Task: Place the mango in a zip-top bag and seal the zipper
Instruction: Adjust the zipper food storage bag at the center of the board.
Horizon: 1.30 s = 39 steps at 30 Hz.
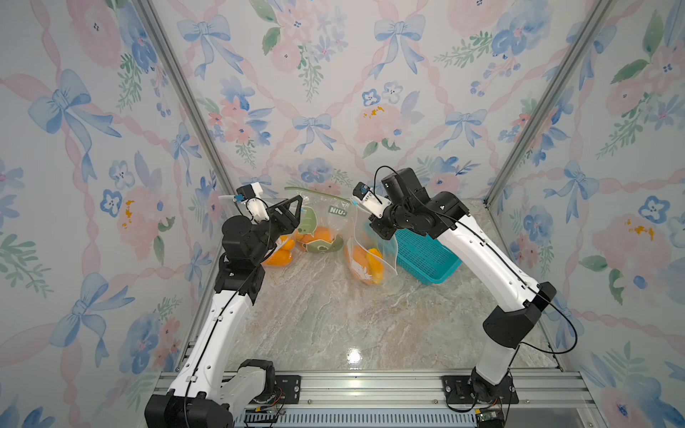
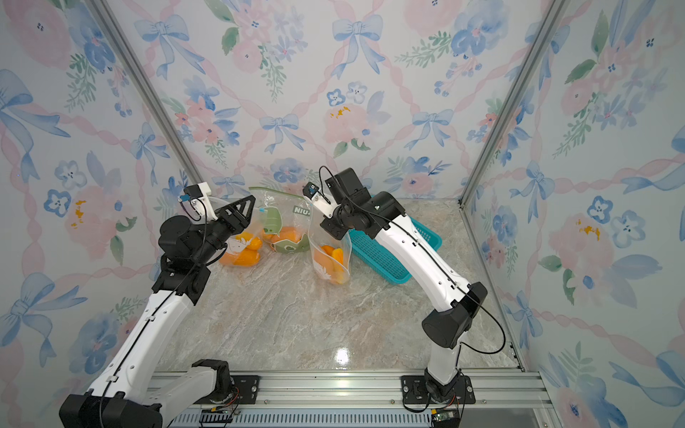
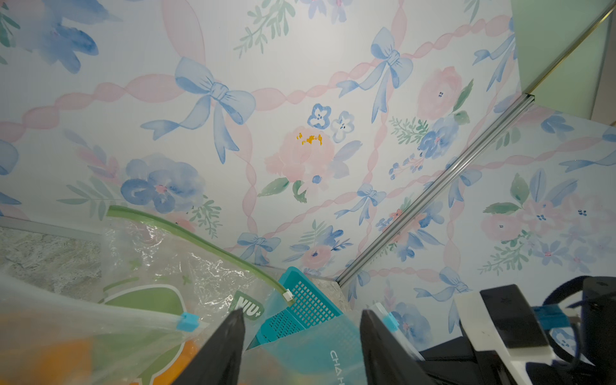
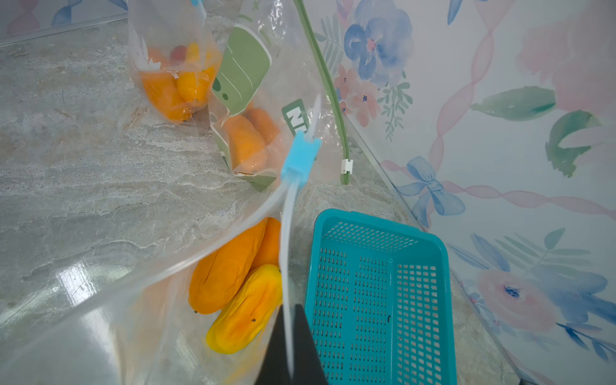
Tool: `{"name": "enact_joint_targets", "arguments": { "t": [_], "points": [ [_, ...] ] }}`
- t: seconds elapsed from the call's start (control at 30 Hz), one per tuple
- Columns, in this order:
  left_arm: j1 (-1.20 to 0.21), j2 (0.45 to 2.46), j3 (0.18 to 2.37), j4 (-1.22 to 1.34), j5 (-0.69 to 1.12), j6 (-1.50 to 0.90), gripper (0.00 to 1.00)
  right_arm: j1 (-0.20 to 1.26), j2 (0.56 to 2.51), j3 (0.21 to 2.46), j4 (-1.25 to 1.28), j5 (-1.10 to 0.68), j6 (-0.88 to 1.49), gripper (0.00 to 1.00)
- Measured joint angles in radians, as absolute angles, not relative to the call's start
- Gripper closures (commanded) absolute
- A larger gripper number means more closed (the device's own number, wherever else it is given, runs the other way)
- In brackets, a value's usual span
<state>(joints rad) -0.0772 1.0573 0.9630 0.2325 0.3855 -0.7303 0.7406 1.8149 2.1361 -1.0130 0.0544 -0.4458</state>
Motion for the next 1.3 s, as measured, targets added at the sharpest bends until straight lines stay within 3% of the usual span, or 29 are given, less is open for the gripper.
{"name": "enact_joint_targets", "arguments": {
  "t": [0.4,0.7,1.13,1.3],
  "points": [
    [-0.105,1.088,0.963,0.231,0.639,-0.498,0.33,0.588,1.723,2.112,-1.066,-0.311,-0.767,1.0],
    [-0.249,1.087,0.887,0.237,0.796,-0.239,0.27,0.537,1.765,2.18,-1.127,-0.493,-0.824,1.0],
    [-0.361,1.087,0.815,0.239,0.776,-0.031,0.25,0.543,1.861,2.18,-1.153,-0.524,-0.82,1.0],
    [-0.363,1.088,0.794,0.239,0.668,-0.007,0.3,0.554,1.862,2.18,-1.161,-0.524,-0.82,1.0]
  ]
}}
